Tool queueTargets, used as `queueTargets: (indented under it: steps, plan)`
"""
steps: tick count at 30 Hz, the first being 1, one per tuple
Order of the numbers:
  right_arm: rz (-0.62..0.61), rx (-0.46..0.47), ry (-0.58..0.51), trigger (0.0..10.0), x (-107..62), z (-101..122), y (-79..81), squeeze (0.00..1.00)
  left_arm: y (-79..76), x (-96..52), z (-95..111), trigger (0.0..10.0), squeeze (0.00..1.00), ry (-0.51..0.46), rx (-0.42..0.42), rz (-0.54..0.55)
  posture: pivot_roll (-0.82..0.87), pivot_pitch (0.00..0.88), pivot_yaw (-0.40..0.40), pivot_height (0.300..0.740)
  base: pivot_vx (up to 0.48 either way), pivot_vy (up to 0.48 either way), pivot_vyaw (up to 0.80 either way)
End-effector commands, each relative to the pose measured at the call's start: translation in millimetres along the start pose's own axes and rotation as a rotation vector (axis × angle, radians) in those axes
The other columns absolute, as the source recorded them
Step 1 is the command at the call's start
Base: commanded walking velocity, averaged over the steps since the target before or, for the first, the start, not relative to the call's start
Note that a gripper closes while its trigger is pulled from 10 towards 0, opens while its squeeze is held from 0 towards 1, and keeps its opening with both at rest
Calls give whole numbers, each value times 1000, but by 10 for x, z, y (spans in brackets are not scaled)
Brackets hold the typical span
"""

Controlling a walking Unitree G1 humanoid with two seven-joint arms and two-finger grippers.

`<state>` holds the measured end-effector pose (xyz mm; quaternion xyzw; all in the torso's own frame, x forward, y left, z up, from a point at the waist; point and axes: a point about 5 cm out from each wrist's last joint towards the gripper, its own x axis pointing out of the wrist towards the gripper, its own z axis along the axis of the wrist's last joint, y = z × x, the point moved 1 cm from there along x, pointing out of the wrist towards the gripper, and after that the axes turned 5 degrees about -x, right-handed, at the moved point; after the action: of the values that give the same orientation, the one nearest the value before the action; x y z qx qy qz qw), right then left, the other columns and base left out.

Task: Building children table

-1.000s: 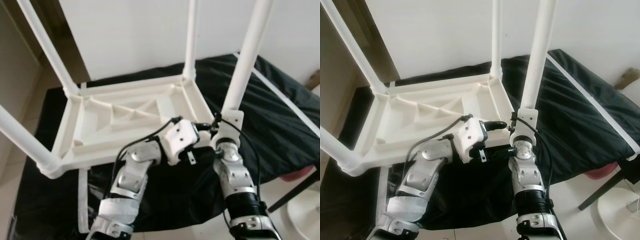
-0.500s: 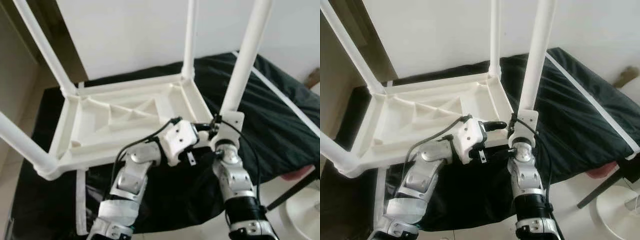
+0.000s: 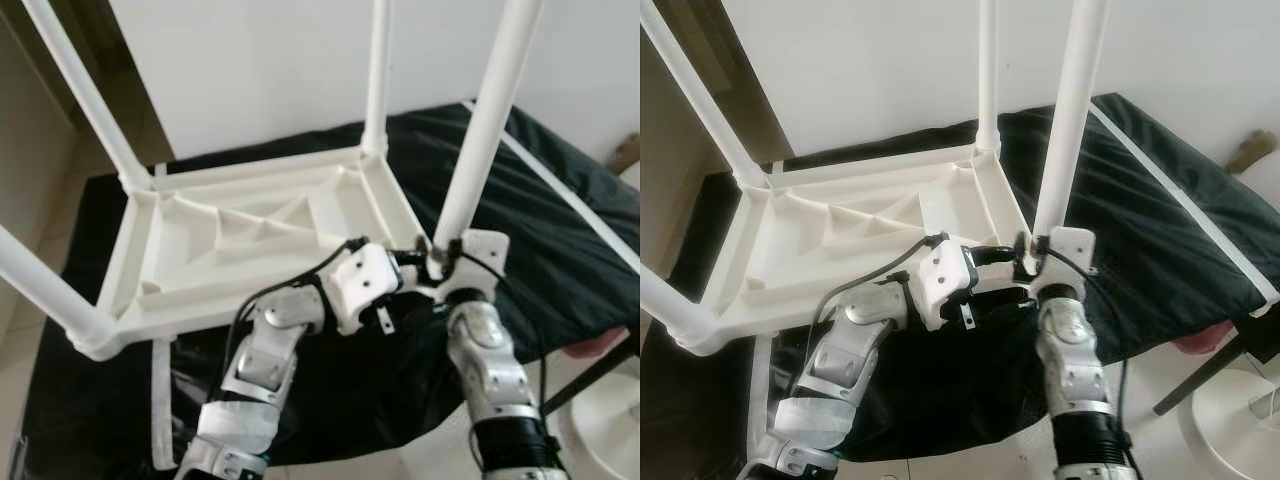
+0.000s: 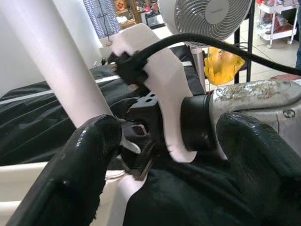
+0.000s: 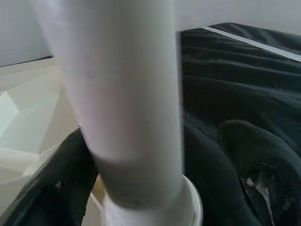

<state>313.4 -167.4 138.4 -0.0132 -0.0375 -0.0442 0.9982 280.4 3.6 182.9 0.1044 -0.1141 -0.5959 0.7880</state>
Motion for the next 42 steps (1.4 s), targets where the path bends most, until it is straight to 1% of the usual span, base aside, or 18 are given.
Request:
queueTargets:
  steps: [1,2,4,7,10,11,14,15,18,20,21,23,24,26,30,31,32,42]
  plan:
    - [42,11,-21,10000,-7,25,-55,1000,86,-25,-51,10000,0,11,-16,160,-106,0,69,740,0,0,0]
    - [118,-3,-21,10000,-3,21,-77,0,85,-27,-53,10000,0,13,-14,158,-109,0,72,740,0,0,0]
    - [208,-27,-24,10000,2,19,-104,0,84,-29,-53,10000,0,15,-13,156,-109,0,72,740,0,0,0]
    - [221,-37,-26,10000,5,20,-116,0,84,-29,-53,10000,0,15,-12,155,-109,0,72,740,0,0,0]
    - [294,-80,-28,10000,59,14,-168,0,82,-26,-50,10000,0,15,-13,153,-109,0,74,740,0,0,0]
    - [341,-96,-30,10000,94,25,-179,0,79,-26,-50,10000,0,16,-14,150,-108,0,74,740,0,0,0]
    - [383,-113,-37,10000,139,48,-191,0,76,-28,-54,10000,0,20,-14,145,-105,0,72,740,0,0,0]
    - [430,-132,-39,10000,186,70,-179,0,72,-30,-57,10000,0,22,-12,141,-102,0,68,740,0,0,0]
    - [461,-142,-40,10000,214,84,-173,0,69,-32,-59,10000,0,24,-11,138,-102,0,68,740,0,0,0]
    - [560,-178,-22,10000,305,94,-123,0,90,-32,-51,10000,0,25,-1,146,-84,0,58,740,0,0,0]
    - [560,-178,-22,10000,305,94,-123,0,90,-32,-51,10000,0,25,-1,146,-84,0,58,740,0,0,0]
    - [635,-209,-4,10000,378,110,-84,0,120,-42,-43,10000,0,25,5,160,-79,0,54,740,0,0,0]
    - [635,-209,-4,10000,378,110,-84,0,120,-42,-43,10000,0,25,5,160,-79,0,54,740,0,0,0]
    - [682,-250,25,10000,457,102,-54,0,123,-62,-48,10000,0,29,6,167,-75,0,57,740,0,0,0]
    - [702,-294,43,10000,508,70,-47,0,105,-67,-53,10000,0,32,6,164,-70,0,55,740,0,0,0]
    - [720,-309,55,510,513,40,-37,0,109,-64,-49,10000,0,31,6,165,-66,0,54,740,0,0,0]
    - [733,-317,63,0,512,20,-30,0,117,-63,-45,10000,0,30,6,169,-65,0,53,740,0,0,0]
    - [769,-324,88,0,535,-36,-81,0,143,-59,-39,10000,0,31,11,176,-67,0,52,740,0,0,0]
